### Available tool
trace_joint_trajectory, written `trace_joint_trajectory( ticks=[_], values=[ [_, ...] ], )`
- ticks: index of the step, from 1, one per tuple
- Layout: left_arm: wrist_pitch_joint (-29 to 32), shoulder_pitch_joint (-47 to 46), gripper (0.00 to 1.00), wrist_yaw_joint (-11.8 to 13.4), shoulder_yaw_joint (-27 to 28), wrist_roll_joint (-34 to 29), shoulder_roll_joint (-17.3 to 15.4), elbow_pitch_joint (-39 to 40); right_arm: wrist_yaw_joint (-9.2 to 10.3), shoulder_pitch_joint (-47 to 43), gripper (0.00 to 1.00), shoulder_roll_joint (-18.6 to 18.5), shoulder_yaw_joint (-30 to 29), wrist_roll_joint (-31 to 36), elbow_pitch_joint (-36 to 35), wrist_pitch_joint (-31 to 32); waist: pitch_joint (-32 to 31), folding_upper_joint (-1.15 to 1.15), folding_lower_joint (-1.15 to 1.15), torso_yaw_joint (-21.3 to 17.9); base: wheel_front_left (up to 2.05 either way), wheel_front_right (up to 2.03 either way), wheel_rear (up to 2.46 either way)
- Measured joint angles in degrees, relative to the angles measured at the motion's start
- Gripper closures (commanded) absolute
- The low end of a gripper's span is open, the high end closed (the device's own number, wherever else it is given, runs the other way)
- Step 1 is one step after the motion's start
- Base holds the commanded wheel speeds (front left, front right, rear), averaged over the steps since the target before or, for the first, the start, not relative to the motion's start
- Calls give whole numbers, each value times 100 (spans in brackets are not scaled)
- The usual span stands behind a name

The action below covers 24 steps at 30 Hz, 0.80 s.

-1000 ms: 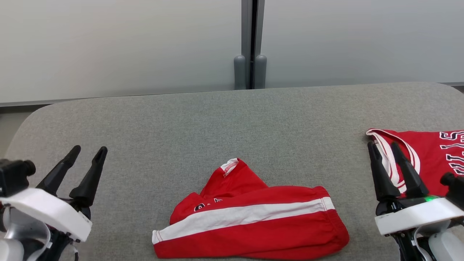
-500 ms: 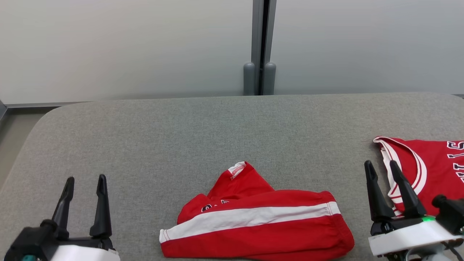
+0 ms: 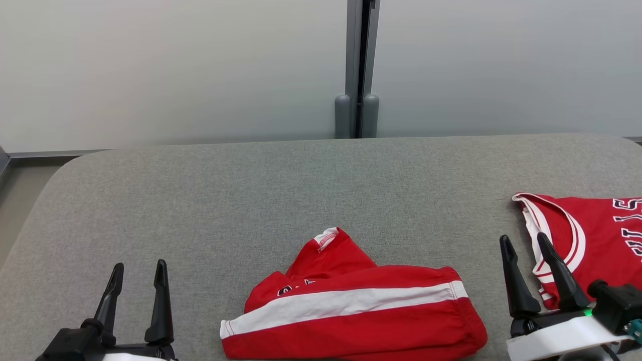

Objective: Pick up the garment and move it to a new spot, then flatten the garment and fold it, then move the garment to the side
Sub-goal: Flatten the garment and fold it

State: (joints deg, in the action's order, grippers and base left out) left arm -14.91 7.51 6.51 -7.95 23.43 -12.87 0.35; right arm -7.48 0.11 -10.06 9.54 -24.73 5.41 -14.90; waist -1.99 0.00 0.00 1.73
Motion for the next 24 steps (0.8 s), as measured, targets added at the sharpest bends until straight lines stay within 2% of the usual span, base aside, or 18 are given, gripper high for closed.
trace_joint_trajectory(
  ticks=[15,18,21,24],
  values=[
    [114,-70,0,-154,2,98,29,-183,0,3,0,52,-70,-45,52,205,27,0,0,32,0,0,0],
    [823,-55,0,-412,-168,580,83,-245,0,0,0,32,98,-267,183,810,22,0,0,42,0,0,0],
    [1670,-4,0,-550,-410,861,43,-193,-1,-43,0,-56,260,-531,327,1503,19,0,0,69,0,0,0],
    [2519,58,0,-575,-654,1070,-35,-100,-1,-33,0,-154,289,-624,438,2039,29,0,0,117,0,0,0]
  ],
)
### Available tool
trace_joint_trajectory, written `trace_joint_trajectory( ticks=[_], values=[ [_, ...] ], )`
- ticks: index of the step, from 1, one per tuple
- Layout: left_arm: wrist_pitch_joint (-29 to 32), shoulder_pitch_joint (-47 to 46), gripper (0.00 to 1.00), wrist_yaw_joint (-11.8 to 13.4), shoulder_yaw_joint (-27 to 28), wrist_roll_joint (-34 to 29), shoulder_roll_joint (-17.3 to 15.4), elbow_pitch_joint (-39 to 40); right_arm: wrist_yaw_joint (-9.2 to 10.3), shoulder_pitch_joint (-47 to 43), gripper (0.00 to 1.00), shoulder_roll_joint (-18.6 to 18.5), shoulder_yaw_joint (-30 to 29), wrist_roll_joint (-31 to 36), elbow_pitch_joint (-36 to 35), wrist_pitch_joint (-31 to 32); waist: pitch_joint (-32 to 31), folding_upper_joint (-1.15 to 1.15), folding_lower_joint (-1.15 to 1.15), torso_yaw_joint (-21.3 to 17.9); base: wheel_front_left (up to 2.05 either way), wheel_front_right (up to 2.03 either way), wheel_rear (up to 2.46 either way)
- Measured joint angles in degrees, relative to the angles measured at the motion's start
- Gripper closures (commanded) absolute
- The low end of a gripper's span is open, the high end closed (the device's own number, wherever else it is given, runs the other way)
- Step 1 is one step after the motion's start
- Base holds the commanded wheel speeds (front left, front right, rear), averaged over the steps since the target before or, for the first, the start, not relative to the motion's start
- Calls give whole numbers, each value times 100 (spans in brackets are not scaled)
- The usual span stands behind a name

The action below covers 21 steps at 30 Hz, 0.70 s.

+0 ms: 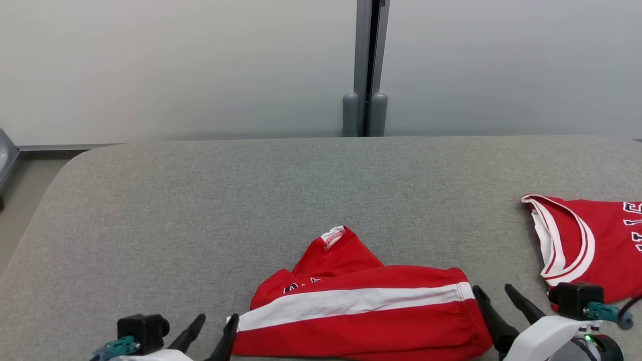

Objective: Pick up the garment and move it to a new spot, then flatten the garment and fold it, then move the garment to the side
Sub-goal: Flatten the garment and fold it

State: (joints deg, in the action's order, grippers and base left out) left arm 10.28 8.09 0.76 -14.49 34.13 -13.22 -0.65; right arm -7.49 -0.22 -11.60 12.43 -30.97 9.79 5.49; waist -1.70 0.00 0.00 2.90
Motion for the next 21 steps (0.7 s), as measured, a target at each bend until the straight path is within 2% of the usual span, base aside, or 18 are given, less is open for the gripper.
trace_joint_trajectory(
  ticks=[6,9,15,21],
  values=[
    [1004,-26,0,-29,-209,246,-198,87,5,94,0,-2,-38,-30,69,541,99,0,0,86,0,0,0],
    [1216,-150,0,-143,-309,345,-214,-7,5,158,0,31,32,-41,52,697,199,0,0,112,0,0,0],
    [1313,-555,0,-393,-415,510,-137,-500,5,307,0,44,86,-88,89,926,407,0,0,120,0,0,0],
    [1178,-868,0,-510,-430,527,-100,-1036,5,420,0,64,260,-191,120,1045,507,0,0,56,0,0,0]
  ],
)
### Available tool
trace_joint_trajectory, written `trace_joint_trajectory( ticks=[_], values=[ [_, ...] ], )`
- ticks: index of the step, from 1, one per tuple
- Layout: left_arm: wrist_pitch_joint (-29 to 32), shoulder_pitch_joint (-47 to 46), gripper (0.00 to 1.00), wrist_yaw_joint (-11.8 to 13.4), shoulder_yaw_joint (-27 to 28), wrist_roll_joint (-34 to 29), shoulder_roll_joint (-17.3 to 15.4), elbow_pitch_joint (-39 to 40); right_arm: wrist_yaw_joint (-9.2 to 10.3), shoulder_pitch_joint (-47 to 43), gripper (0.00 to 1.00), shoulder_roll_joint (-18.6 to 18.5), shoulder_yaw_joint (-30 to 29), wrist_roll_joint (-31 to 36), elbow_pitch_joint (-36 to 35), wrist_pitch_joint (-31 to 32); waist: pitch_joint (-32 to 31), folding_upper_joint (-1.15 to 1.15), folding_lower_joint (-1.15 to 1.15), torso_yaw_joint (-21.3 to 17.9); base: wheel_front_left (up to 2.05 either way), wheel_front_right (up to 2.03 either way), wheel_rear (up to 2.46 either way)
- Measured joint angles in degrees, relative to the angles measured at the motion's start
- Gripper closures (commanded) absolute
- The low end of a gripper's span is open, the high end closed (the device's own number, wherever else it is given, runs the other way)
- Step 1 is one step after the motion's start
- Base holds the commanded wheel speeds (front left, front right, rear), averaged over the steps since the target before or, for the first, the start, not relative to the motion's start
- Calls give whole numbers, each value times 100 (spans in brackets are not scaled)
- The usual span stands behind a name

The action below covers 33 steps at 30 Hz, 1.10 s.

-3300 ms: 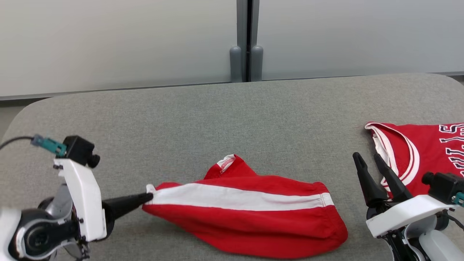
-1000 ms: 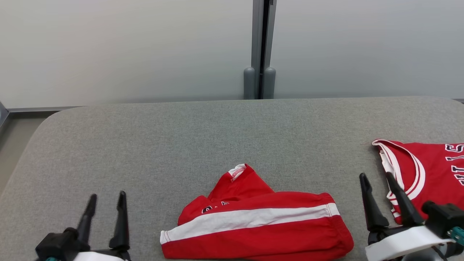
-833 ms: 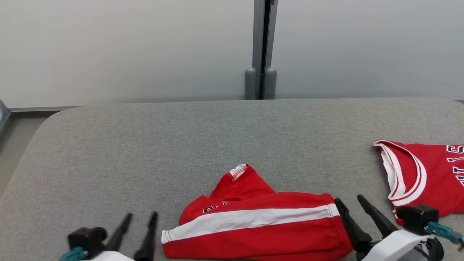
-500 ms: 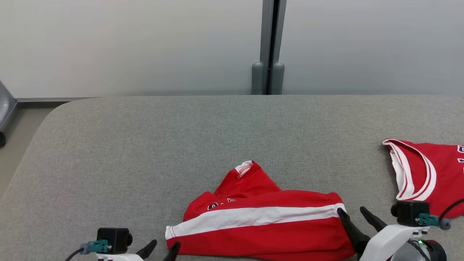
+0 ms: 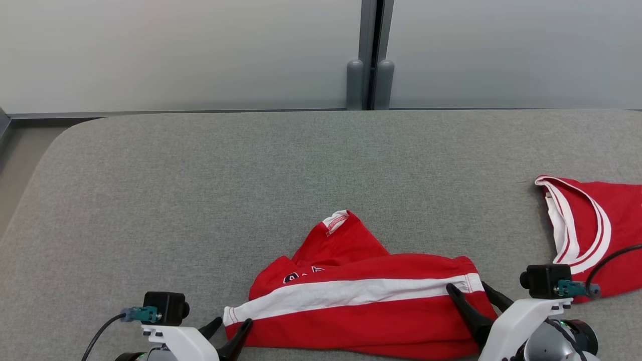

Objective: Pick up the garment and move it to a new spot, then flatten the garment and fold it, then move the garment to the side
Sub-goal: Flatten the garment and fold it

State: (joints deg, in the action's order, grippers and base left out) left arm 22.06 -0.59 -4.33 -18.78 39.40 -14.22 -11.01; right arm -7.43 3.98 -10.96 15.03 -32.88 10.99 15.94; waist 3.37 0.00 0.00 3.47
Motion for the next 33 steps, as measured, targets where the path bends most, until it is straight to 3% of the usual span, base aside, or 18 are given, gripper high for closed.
trace_joint_trajectory(
  ticks=[2,5,6,7,9,10,11,18,26,33],
  values=[
    [-37,-58,0,-24,0,19,-1,-168,0,19,0,-3,47,-43,7,3,19,0,0,-15,0,0,0],
    [-59,-169,0,-80,-29,83,20,-354,0,27,27,-18,84,-89,18,1,55,0,0,-22,0,0,0],
    [-58,-204,0,-103,-40,96,24,-407,0,39,31,-25,90,-90,24,-3,64,0,0,-22,0,0,0],
    [-66,-231,0,-118,-44,127,31,-450,0,53,51,-29,98,-97,31,-16,72,0,0,-22,0,0,0],
    [-100,-255,50,-151,-64,156,43,-509,0,82,78,-32,129,-107,41,-53,85,0,0,-23,0,0,0],
    [-116,-275,73,-166,-78,174,48,-530,0,94,97,-38,151,-115,43,-76,88,0,0,-22,0,0,0],
    [-122,-307,100,-171,-92,205,48,-546,0,110,100,-46,169,-116,45,-108,88,0,0,-22,0,0,0],
    [-353,-324,100,-208,-79,175,-83,-382,0,139,100,-74,213,-231,36,-450,-16,0,0,-29,0,0,0],
    [-515,-234,100,-132,42,34,-326,560,0,130,100,-190,196,-633,-390,-994,-155,0,0,-82,0,0,0],
    [-313,-1784,100,-212,53,-111,-586,515,0,1384,100,-446,386,-1057,-361,-1303,289,0,0,-137,0,0,0]
  ],
)
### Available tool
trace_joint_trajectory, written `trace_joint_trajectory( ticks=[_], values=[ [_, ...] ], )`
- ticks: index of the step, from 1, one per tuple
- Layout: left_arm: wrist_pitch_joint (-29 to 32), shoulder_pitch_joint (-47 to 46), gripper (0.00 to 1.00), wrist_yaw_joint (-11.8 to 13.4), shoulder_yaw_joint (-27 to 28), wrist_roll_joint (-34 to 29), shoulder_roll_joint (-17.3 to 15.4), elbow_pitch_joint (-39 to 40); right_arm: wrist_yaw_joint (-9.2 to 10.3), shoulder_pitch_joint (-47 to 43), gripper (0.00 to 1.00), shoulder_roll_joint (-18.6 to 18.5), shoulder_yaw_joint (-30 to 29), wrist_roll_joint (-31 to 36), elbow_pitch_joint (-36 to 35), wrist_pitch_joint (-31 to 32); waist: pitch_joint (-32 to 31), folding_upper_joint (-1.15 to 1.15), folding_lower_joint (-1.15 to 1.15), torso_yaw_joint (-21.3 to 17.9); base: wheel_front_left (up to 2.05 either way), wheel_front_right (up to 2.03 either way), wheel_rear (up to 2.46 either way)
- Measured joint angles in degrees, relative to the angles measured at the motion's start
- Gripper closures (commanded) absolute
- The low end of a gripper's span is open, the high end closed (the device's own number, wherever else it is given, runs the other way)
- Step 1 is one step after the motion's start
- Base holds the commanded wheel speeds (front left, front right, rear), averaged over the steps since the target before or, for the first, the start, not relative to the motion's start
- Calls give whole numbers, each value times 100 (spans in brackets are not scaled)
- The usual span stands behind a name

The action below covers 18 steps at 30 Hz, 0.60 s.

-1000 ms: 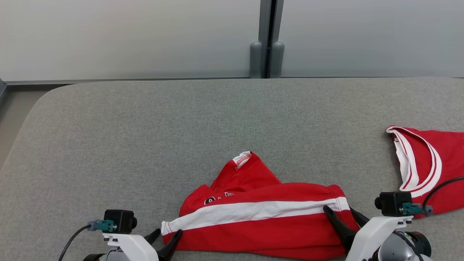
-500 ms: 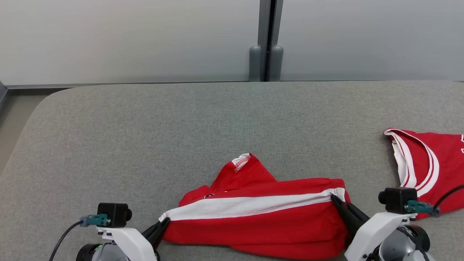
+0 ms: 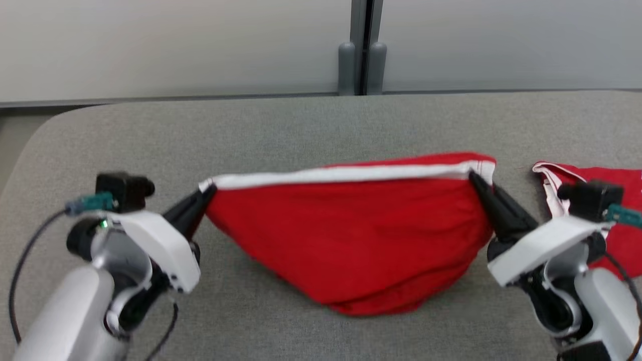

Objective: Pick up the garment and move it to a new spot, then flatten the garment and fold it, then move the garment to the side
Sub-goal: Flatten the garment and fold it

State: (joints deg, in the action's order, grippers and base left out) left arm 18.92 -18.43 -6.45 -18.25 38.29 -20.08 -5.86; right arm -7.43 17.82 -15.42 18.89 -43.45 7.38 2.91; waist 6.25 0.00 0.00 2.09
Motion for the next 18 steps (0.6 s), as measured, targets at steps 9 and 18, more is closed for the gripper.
trace_joint_trajectory(
  ticks=[9,18],
  values=[
    [-29,-2822,100,-82,-331,-369,-289,-1181,-1,2454,100,-202,191,-641,542,-177,1017,0,0,-54,0,0,0],
    [-742,-5798,100,-98,-734,-561,-354,-2382,-4,5235,100,-205,606,-869,1491,-649,2313,0,0,-84,0,0,0]
  ],
)
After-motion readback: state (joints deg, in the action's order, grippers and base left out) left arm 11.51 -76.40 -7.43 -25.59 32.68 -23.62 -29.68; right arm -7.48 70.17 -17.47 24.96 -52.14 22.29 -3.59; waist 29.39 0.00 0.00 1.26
